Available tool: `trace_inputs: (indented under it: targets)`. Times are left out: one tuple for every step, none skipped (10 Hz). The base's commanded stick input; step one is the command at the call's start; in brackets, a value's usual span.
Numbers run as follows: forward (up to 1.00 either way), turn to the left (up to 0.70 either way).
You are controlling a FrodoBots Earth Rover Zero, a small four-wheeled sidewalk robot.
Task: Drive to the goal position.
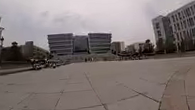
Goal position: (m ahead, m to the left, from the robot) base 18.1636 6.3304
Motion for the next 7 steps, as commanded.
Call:
trace_inputs:
  targets:
    - [0.50, 0.00]
    - [0.50, 0.00]
    - [0.50, 0.00]
    - [0.50, 0.00]
    - [0.50, 0.00]
    - [0.50, 0.00]
    - [0.50, 0.00]
